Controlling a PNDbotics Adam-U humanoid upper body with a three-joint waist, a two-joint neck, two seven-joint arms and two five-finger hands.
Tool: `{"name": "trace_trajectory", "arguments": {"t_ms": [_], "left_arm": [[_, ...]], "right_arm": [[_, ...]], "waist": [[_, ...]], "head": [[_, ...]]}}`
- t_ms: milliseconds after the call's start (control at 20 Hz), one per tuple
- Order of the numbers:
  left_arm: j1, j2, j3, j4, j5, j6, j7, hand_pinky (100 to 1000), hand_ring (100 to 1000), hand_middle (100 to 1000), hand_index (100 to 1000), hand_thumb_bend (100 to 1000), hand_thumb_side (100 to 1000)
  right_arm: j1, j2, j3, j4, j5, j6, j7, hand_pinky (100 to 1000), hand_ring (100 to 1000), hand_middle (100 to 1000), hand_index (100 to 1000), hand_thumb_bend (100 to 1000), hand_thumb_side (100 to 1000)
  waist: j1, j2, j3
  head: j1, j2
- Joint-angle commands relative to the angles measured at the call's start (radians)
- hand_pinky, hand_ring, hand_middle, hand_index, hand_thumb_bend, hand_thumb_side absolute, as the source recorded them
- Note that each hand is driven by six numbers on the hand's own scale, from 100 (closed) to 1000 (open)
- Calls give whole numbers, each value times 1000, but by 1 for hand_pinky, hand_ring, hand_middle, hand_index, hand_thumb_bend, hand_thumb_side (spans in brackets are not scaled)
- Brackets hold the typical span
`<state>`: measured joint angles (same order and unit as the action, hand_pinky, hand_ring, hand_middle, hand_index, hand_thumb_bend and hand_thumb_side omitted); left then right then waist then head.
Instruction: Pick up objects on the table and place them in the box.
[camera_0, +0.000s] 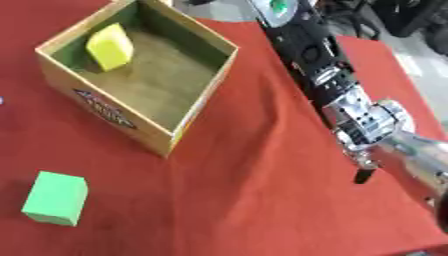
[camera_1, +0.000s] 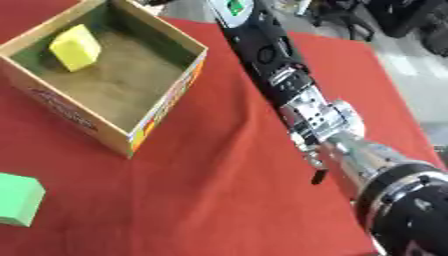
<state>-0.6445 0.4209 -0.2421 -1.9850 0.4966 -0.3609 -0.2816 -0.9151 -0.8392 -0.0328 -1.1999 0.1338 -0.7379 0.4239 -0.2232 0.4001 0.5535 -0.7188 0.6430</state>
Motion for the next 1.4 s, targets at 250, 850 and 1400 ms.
{"name": "trace_trajectory", "arguments": {"t_ms": [250,850,1400], "left_arm": [[28,34,20,-15,-17,-2,10,859,864,780,835,100,566],[106,121,52,-15,-112,-69,53,857,865,783,837,100,572],[193,360,124,-15,-260,-223,122,855,874,794,848,100,672]], "right_arm": [[97,-96,-52,-93,-112,-169,67,950,1000,619,798,100,308],[383,-195,-118,-276,-289,-169,-110,978,1000,600,777,100,453],[636,-109,-207,-520,-444,-146,-264,974,1000,594,770,100,470]], "waist": [[11,-55,-43],[60,-56,-164],[108,-41,-279]], "head": [[65,13],[273,12],[494,-9]]}}
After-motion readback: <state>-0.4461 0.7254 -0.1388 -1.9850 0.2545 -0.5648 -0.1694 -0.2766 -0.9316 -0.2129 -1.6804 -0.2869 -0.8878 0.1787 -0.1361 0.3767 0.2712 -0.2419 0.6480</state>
